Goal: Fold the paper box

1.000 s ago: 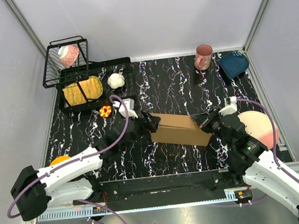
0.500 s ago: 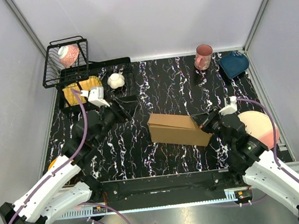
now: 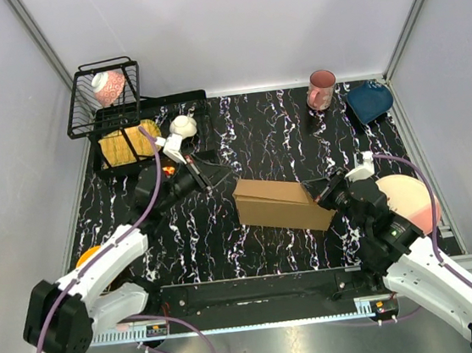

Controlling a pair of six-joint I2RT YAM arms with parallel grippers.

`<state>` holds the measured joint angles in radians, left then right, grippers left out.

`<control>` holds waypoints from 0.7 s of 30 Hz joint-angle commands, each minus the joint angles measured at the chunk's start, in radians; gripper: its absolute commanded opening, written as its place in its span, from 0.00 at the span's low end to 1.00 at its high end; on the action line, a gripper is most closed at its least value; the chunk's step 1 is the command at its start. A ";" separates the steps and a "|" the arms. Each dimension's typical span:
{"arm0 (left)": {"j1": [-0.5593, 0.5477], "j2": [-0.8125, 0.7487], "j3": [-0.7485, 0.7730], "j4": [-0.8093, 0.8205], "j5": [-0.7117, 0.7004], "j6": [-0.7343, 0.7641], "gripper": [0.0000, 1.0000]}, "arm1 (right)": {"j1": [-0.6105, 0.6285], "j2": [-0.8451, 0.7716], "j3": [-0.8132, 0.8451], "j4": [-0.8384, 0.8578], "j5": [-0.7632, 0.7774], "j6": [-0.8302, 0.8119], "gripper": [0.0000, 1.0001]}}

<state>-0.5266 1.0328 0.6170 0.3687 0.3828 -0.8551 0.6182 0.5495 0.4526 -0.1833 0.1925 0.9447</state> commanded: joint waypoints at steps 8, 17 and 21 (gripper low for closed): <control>-0.096 0.150 -0.122 0.362 0.150 -0.095 0.00 | 0.006 0.047 -0.031 -0.208 -0.001 -0.060 0.00; -0.084 0.049 -0.155 0.297 0.111 -0.054 0.00 | 0.005 0.067 -0.022 -0.189 -0.010 -0.060 0.00; -0.029 -0.131 -0.021 0.100 0.032 0.016 0.00 | 0.005 0.060 -0.017 -0.191 -0.013 -0.060 0.00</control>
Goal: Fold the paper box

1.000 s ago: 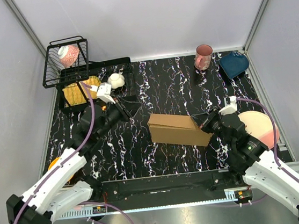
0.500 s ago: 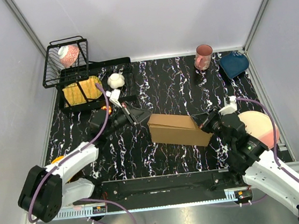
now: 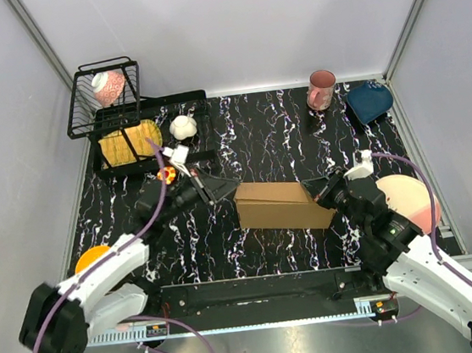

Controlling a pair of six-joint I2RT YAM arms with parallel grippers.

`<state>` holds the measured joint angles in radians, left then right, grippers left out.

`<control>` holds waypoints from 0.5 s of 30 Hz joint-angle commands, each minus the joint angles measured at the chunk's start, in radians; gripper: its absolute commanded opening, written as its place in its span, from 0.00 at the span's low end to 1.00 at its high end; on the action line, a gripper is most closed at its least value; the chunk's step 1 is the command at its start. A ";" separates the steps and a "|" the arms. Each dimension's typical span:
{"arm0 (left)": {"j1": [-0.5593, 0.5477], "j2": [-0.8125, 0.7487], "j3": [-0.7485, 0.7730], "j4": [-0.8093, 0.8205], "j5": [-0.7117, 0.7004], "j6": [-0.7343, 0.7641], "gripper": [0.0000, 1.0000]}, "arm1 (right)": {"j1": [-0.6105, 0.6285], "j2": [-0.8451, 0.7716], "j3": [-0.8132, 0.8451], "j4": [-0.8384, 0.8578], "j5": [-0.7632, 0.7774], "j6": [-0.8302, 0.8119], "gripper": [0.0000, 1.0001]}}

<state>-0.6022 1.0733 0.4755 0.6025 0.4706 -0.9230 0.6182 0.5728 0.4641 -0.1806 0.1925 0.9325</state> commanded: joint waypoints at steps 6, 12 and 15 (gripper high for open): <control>0.091 -0.216 0.094 -0.097 -0.047 0.036 0.00 | 0.005 0.039 -0.039 -0.181 -0.018 -0.046 0.00; 0.003 -0.050 -0.093 0.123 -0.018 -0.044 0.00 | 0.005 0.050 -0.047 -0.174 -0.022 -0.046 0.00; -0.077 0.026 -0.132 0.138 -0.038 -0.017 0.00 | 0.005 0.053 -0.047 -0.174 -0.024 -0.047 0.00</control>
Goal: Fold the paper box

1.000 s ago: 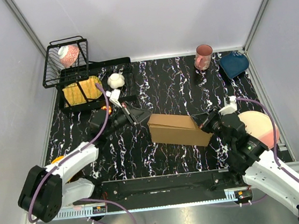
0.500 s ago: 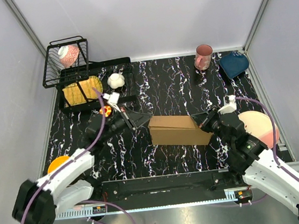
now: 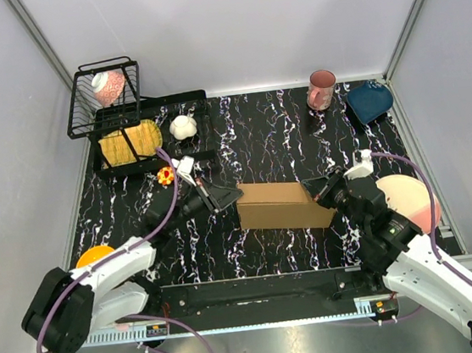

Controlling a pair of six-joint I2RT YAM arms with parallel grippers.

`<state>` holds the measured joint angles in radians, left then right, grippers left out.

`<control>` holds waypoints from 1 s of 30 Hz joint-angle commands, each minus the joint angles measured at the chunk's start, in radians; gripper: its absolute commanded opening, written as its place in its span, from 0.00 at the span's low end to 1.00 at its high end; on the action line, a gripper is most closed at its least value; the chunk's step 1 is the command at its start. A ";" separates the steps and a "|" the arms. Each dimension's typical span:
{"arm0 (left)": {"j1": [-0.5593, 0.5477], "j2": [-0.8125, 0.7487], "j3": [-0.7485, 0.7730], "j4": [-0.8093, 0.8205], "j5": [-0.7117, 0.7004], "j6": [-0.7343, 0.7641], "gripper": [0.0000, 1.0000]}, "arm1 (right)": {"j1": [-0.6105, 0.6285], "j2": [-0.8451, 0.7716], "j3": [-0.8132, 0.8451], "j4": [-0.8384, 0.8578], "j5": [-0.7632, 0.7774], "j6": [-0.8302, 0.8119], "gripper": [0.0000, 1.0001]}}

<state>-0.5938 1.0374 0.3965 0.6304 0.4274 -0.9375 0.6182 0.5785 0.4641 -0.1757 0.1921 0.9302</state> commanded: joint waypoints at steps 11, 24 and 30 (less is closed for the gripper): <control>-0.023 -0.213 0.117 -0.176 -0.073 0.100 0.00 | 0.006 0.027 -0.039 -0.188 -0.022 -0.042 0.00; -0.195 0.079 -0.084 0.080 -0.073 0.023 0.00 | 0.006 0.034 -0.059 -0.183 -0.034 -0.037 0.00; -0.163 0.029 -0.128 0.045 -0.117 0.034 0.00 | 0.006 0.014 -0.042 -0.203 -0.033 -0.044 0.00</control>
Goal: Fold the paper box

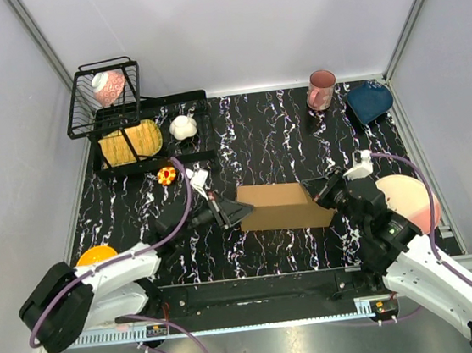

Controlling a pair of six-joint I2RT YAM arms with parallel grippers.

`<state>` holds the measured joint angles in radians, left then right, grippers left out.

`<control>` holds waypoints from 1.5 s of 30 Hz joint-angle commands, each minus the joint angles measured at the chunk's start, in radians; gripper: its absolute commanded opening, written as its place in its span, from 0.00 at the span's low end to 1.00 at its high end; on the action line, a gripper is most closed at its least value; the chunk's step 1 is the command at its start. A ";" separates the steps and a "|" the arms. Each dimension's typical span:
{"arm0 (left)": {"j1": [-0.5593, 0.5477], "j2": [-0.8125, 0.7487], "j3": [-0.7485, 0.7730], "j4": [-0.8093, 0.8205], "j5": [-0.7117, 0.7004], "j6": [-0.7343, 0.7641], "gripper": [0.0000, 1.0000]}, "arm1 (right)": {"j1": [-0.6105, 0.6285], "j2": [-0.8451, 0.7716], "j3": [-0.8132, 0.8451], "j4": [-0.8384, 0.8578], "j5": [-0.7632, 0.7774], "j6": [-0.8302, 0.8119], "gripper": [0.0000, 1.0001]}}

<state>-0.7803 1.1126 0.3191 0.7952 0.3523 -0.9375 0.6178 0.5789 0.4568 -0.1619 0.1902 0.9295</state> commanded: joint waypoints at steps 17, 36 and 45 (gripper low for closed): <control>0.067 -0.317 0.310 -0.643 -0.282 0.259 0.82 | 0.007 -0.042 0.288 -0.441 0.073 -0.216 0.57; 0.049 -0.099 0.250 -0.525 -0.138 0.250 0.99 | 0.022 0.102 0.309 -0.748 0.157 -0.029 0.73; 0.007 -0.019 0.170 -0.393 -0.041 0.232 0.76 | 0.022 0.038 0.129 -0.553 0.029 -0.008 0.57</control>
<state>-0.7513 1.0775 0.5262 0.3035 0.2157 -0.6884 0.6308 0.6125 0.7158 -0.7681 0.3523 0.8886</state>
